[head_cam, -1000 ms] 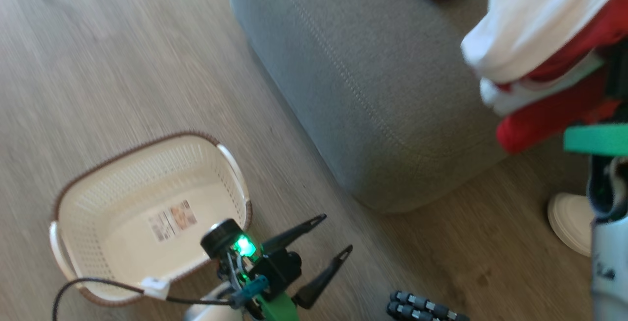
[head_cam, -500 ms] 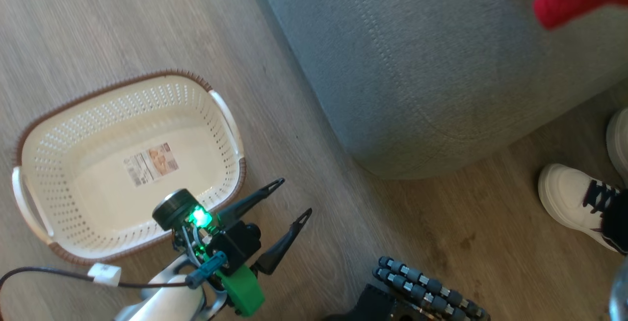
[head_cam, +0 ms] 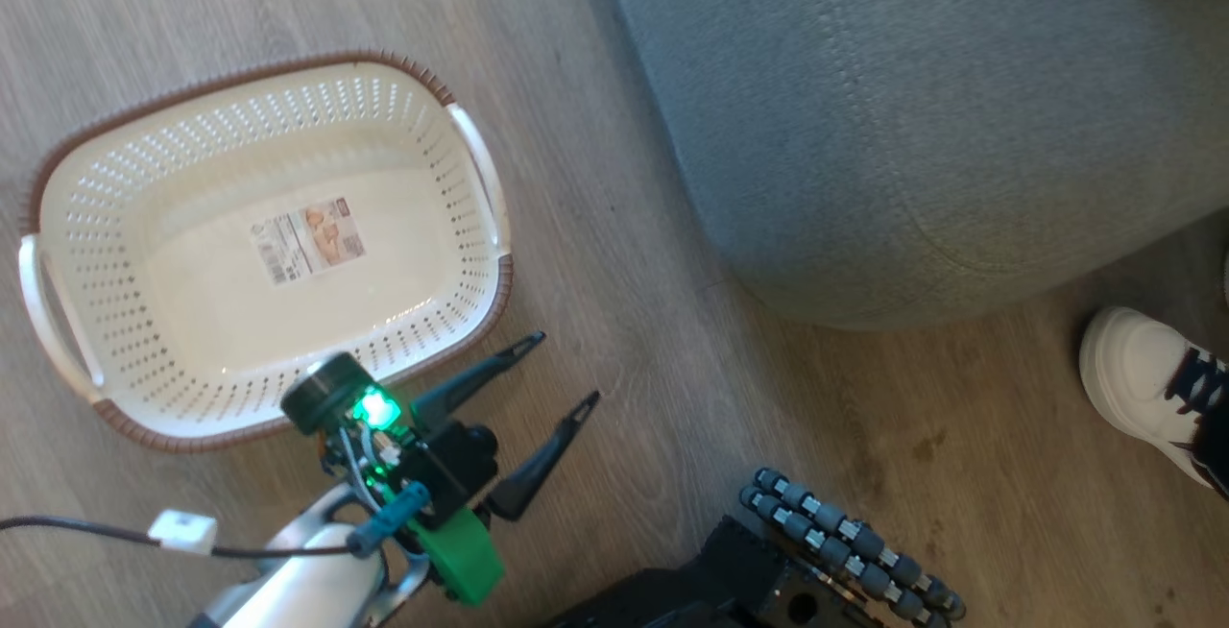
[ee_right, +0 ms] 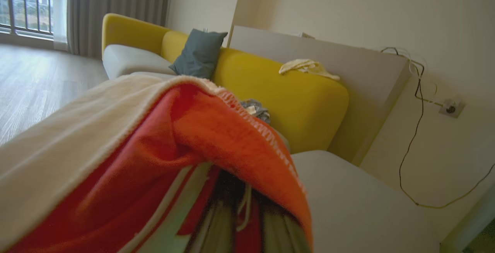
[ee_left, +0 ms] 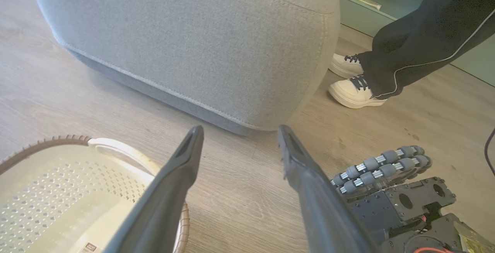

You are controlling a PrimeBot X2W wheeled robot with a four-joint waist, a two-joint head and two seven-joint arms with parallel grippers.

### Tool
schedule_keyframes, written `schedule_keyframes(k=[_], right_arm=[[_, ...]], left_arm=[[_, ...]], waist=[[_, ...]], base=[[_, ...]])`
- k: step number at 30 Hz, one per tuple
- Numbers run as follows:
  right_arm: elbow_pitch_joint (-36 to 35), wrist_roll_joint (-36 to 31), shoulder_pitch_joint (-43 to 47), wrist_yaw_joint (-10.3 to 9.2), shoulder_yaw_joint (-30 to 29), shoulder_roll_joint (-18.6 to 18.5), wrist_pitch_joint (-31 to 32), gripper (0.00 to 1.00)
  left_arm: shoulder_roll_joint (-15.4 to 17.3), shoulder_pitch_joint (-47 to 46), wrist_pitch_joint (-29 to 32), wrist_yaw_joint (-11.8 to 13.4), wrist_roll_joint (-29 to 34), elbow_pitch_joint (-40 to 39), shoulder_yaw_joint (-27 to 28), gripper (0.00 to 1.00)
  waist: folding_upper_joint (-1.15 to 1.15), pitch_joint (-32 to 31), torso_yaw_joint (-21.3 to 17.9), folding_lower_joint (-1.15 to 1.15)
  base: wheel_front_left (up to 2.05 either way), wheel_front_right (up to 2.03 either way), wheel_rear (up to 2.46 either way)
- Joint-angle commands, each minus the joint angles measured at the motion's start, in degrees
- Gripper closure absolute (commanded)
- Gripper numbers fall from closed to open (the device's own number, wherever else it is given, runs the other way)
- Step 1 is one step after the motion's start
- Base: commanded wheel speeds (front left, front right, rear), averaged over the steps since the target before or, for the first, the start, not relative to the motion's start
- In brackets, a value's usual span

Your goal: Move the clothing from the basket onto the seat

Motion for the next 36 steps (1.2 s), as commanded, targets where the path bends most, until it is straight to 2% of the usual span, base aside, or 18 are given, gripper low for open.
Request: schedule_keyframes(k=[1,6,11,17,27,33,34,35,36], right_arm=[[-0.66,0.16,-1.29,-0.01,-0.24,-0.85,0.66,1.0],[7.61,-2.64,-5.32,-0.01,-2.17,-1.21,0.17,1.0],[10.76,-5.29,-8.77,-0.01,-5.24,-1.05,-2.45,1.0],[15.78,-10.59,-11.41,-0.01,-6.81,-1.33,-2.85,1.0],[25.57,-17.02,-11.97,-0.01,-7.75,-0.66,3.05,1.0],[27.83,-17.9,-12.0,-0.01,-9.54,-0.37,3.67,1.0],[27.82,-18.09,-11.97,-0.01,-10.09,-0.63,3.36,0.72],[27.83,-18.43,-11.95,-0.01,-10.4,-0.84,3.09,0.51],[27.8,-18.82,-11.95,-0.01,-10.56,-0.93,2.69,0.06]], left_arm=[[0.51,-0.52,-0.29,-0.04,-0.2,-1.83,1.54,0.0],[-0.09,0.31,-0.29,-0.05,-0.91,-1.84,2.18,0.0],[-0.5,0.76,-0.29,-0.07,-0.31,-2.18,0.72,0.0],[-1.11,0.16,-0.29,-0.08,-0.41,-1.99,1.14,0.0],[-2.5,-1.99,-0.29,-0.08,-1.99,-1.89,1.49,0.0],[-2.86,-2.79,-0.29,-0.08,-2.36,-1.96,1.29,0.0],[-2.91,-2.98,-0.29,-0.08,-2.49,-2.14,0.91,0.0],[-2.87,-3.24,-0.29,-0.08,-2.57,-2.22,0.45,0.0],[-2.87,-3.49,-0.29,-0.08,-2.67,-2.19,0.17,0.0]], waist=[[0.0,0.93,0.82,-0.01],[0.0,2.22,2.49,-0.01],[0.0,2.94,4.32,-0.01],[0.0,4.05,6.29,-0.01],[0.0,6.03,9.2,-0.01],[0.0,6.33,9.93,-0.01],[0.0,6.28,10.08,-0.01],[0.0,6.13,10.22,-0.01],[0.0,5.87,10.31,-0.01]], base=[[0.0,0.0,0.0],[0.0,0.0,0.0],[0.0,0.0,0.0],[0.0,0.0,0.0],[0.0,0.0,0.0],[0.0,0.0,0.0],[0.0,0.0,0.0],[0.0,0.0,0.0],[0.0,0.0,0.0]])
